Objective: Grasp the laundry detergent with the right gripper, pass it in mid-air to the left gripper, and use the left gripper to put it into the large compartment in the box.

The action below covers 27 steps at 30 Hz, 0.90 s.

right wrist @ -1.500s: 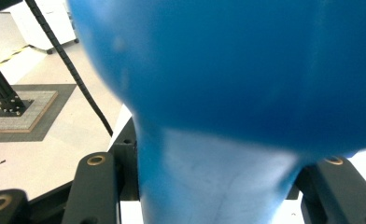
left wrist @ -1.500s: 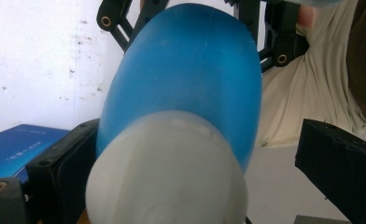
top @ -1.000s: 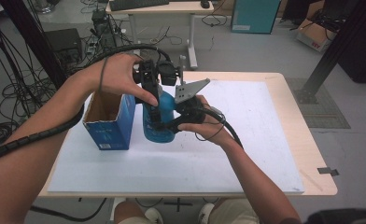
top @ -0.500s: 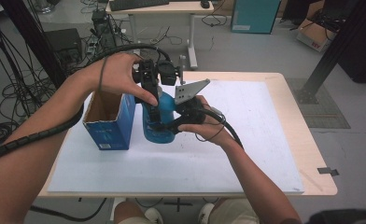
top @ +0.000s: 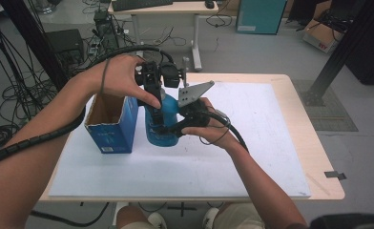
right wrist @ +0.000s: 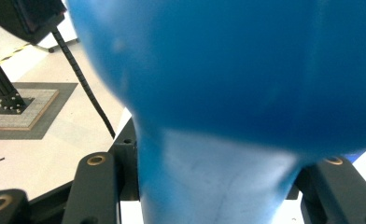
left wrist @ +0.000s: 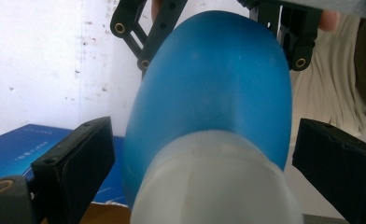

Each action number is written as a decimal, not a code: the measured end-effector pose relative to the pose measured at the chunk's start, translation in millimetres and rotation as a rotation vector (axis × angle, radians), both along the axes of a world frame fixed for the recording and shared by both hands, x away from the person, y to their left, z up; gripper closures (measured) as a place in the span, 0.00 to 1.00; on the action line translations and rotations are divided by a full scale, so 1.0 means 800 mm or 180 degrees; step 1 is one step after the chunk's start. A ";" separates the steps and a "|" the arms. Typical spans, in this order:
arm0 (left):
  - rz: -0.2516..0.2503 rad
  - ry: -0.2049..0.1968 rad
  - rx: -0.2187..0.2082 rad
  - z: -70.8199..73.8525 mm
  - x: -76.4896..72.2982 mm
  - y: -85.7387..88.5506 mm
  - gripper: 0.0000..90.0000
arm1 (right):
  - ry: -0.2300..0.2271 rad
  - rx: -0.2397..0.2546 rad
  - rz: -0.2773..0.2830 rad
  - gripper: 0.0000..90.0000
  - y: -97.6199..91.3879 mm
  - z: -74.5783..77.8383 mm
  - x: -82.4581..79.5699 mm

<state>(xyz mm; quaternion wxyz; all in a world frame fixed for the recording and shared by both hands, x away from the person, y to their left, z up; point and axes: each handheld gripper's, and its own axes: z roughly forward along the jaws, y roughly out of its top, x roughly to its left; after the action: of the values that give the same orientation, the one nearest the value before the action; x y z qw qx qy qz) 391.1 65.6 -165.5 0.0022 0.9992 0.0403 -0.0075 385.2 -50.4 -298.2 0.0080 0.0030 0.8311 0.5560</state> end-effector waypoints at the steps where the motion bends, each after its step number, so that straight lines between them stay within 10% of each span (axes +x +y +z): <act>1: -0.0004 -0.0006 -0.0001 0.000 0.000 0.000 0.08 | -0.0008 0.0005 0.0001 0.48 0.000 0.000 0.000; 27: -0.0035 -0.0072 0.0040 0.001 0.000 -0.002 0.28 | -0.0116 0.0037 0.0012 0.48 -0.001 0.002 0.001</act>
<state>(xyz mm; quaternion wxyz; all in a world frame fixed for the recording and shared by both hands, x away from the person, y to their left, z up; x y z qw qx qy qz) 391.2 63.6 -164.7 -0.0036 0.9994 0.0348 0.0041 385.9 -51.6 -296.9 0.0221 -0.0087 0.8276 0.5609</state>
